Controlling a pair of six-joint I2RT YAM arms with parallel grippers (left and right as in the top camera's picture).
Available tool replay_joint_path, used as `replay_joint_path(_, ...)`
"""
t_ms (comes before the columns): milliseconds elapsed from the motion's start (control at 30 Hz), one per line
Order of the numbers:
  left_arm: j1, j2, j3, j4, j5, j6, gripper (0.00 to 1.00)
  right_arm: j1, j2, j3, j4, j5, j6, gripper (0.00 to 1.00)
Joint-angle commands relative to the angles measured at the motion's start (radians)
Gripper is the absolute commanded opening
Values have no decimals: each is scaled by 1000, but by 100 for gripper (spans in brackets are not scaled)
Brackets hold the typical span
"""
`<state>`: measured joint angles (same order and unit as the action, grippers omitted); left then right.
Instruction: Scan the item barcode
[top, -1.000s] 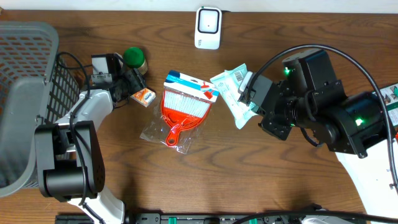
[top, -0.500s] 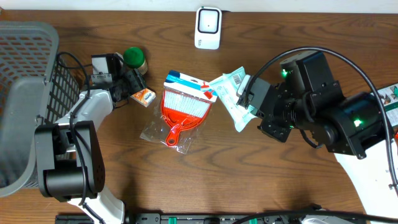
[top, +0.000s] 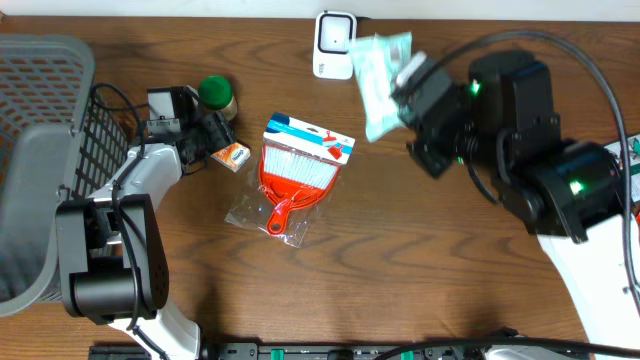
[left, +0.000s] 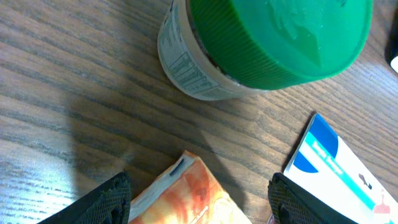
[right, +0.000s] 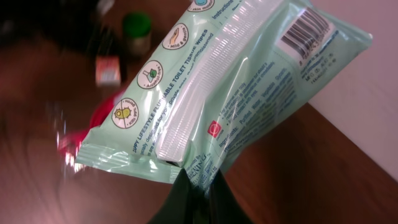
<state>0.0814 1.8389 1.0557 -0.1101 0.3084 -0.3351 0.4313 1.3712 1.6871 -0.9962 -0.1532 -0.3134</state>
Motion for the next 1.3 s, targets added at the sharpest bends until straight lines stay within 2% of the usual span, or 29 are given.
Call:
replay_joint_path(0, 7, -5, 40, -8, -14, 21, 71, -32, 83, 9, 51, -69, 151, 1)
replay_joint_path(200, 7, -5, 40, -19, -14, 20, 71, -116, 271, 9, 211, -208, 306, 1)
replay_joint_path(367, 7, -5, 40, -32, -14, 20, 71, -192, 407, 9, 405, -457, 623, 1)
replay_joint_path(567, 7, -5, 40, -42, -14, 20, 71, -236, 538, 9, 631, -678, 853, 1)
replay_joint_path(667, 7, -5, 40, -42, -14, 21, 71, -231, 614, 9, 835, -866, 1038, 1)
replay_joint_path(800, 7, -5, 40, -43, -14, 21, 71, -213, 727, 9, 1283, -1073, 1390, 1)
replay_joint_path(933, 7, -5, 40, -43, -14, 21, 71, -214, 824, 9, 1701, -1128, 1735, 1)
replay_joint_path(1067, 7, -4, 40, -43, -14, 21, 71, -227, 879, 9, 1983, -1130, 1890, 1)
replay_joint_path(1167, 7, -4, 40, -43, -14, 21, 71, -241, 904, 9, 1991, -1117, 1907, 1)
replay_joint_path(1267, 7, -4, 40, -44, -14, 20, 71, -261, 937, 9, 1887, -1067, 1932, 1)
